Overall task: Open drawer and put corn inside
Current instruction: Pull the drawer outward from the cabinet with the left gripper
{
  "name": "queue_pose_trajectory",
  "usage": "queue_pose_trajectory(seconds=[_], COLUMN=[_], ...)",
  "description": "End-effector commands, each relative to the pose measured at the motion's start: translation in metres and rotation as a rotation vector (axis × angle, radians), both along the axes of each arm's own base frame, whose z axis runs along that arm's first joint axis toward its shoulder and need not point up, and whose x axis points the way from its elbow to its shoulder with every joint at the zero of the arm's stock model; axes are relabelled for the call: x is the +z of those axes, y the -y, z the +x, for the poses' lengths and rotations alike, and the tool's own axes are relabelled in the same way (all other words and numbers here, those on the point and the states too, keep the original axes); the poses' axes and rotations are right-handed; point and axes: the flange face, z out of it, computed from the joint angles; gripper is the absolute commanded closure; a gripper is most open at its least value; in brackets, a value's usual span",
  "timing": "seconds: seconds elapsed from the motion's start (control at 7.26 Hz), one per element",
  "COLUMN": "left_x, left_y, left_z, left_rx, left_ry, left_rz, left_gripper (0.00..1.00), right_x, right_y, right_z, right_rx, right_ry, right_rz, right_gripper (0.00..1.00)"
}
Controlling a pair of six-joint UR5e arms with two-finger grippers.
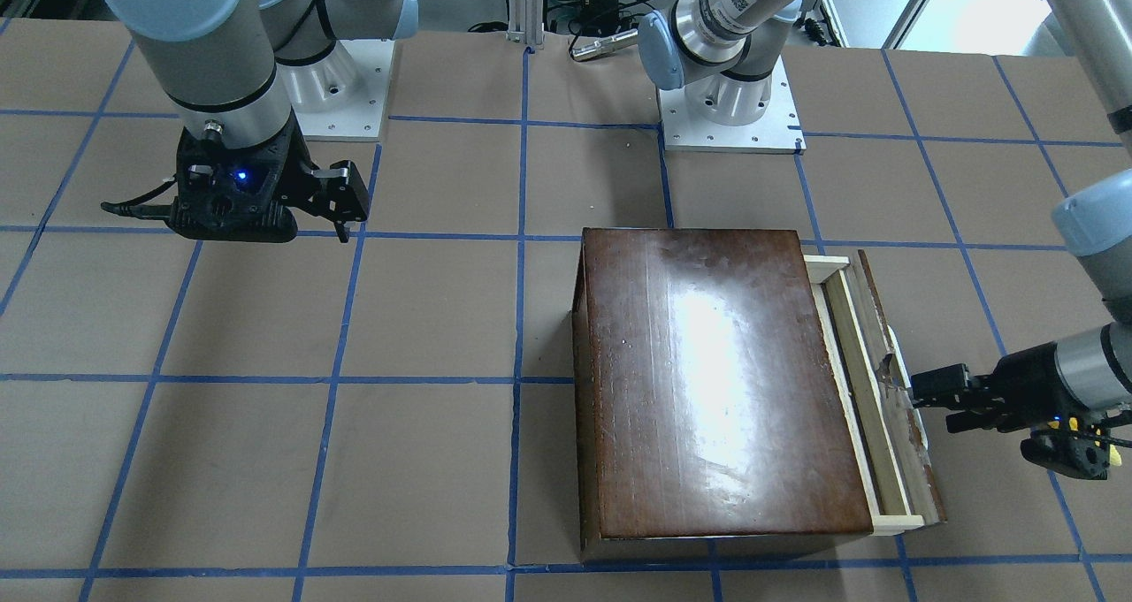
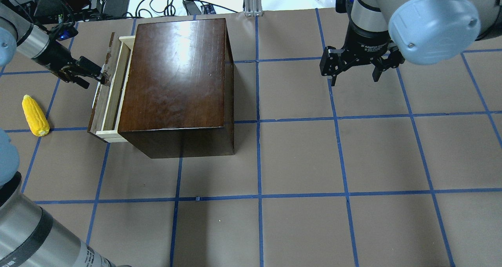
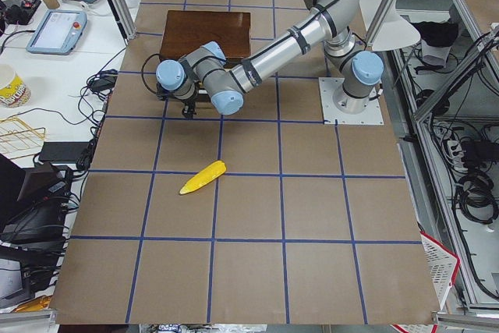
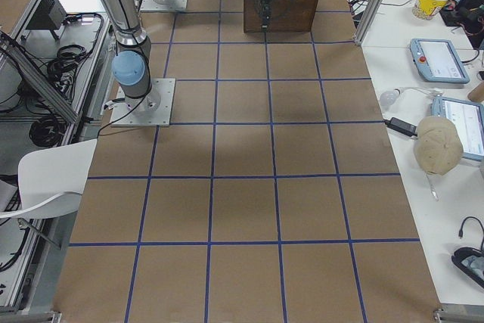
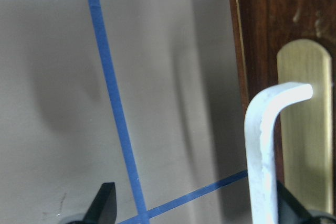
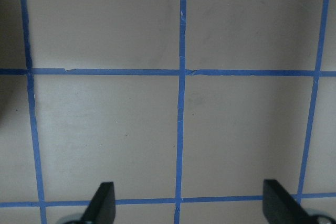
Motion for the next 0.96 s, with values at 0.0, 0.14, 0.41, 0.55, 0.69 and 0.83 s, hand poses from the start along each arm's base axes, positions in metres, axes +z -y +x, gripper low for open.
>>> queue_pose_trajectory(seconds=[0.0, 0.14, 0.41, 0.55, 0.69, 0.83], left_x=[0.0, 0.001, 0.001, 0.001, 0.001, 0.0], left_y=[0.0, 0.0, -0.003, -0.004, -0.006, -0.008], left_z=[0.015, 0.016, 0.024, 0.029, 0.033, 0.039], left_rx=[0.015, 0.013, 0.024, 0.032, 0.034, 0.041], left_ry=[0.007, 0.016, 0.018, 0.019, 0.03, 0.035], left_rz=[-0.001, 0.0, 0.001, 0.002, 0.007, 0.01], left_gripper=[0.0, 0.0, 0.0, 0.0, 0.0, 0.0], right_x=[0.0, 0.0, 0.0, 0.0, 0.0, 0.0], right_y=[0.0, 0.0, 0.0, 0.0, 0.0, 0.0], right_z=[0.0, 0.0, 0.0, 0.0, 0.0, 0.0], right_rx=[0.0, 0.0, 0.0, 0.0, 0.0, 0.0], right_ry=[0.0, 0.0, 0.0, 0.0, 0.0, 0.0], right_rz=[0.001, 0.001, 0.001, 0.001, -0.001, 0.001], right_gripper=[0.0, 0.0, 0.0, 0.0, 0.0, 0.0])
